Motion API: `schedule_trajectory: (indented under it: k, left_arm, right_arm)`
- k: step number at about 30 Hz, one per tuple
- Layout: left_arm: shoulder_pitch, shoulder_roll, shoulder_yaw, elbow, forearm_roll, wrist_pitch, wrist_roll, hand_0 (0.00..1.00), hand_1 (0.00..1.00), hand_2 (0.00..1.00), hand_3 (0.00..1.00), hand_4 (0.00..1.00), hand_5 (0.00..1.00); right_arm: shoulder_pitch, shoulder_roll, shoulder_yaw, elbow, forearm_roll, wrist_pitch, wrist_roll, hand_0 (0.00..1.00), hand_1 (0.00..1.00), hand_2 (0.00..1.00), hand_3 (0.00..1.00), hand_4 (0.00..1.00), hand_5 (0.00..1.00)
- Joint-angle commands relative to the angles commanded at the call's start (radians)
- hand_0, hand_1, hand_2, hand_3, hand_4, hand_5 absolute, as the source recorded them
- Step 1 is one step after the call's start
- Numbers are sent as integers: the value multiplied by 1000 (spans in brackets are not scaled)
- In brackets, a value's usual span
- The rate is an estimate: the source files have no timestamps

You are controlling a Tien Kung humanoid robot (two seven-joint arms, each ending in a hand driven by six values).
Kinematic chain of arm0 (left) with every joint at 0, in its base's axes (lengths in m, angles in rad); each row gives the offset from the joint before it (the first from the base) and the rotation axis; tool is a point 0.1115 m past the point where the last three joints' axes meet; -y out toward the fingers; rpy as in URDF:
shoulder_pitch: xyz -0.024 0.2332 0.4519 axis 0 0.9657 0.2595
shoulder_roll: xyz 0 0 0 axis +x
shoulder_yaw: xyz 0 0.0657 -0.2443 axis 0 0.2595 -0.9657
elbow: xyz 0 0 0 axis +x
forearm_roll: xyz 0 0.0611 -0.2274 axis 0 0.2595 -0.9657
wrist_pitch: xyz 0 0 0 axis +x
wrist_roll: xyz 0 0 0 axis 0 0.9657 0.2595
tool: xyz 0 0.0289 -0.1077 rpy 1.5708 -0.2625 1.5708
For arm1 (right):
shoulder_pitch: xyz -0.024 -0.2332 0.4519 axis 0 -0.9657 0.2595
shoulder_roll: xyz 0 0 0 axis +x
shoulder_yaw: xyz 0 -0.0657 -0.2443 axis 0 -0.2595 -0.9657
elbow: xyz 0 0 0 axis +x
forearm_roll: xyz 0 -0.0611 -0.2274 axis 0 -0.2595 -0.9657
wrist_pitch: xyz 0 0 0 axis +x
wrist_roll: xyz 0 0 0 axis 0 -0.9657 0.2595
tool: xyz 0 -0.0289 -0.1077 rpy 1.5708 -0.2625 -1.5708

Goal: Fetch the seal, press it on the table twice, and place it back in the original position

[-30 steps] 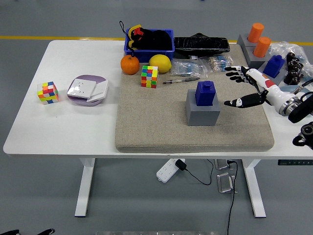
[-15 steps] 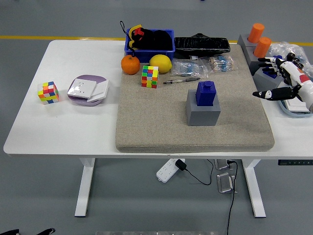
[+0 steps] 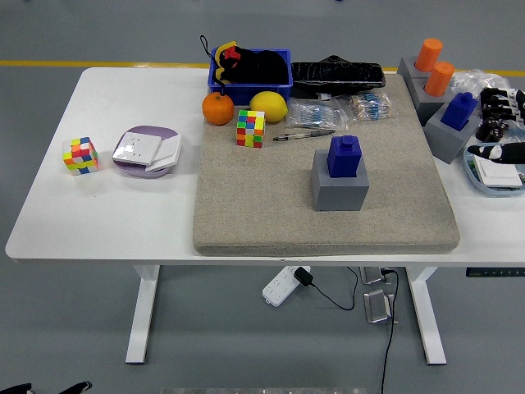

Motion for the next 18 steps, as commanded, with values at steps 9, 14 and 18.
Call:
schedule_trajectory:
  k: [9,14,18]
  left_arm:
    - [2,0,-2,1,1,0,1,813,784,760,798,677,428]
    - [-1,0,5,0,-4,-1,-2,813,783,761,798,675,424]
    - [1,0,0,0,0,0,0,812,782,761,798,676,428]
  right_arm:
    - [-23,-15,45,9,-5,0,-2,846,805,802,845,998,26]
    - [-17,-9,21,10,-2,2,-3,847,805,802,844,998,36]
    - [-9,-2,-2,9,3,3,-4,847,805,801,844,998,43]
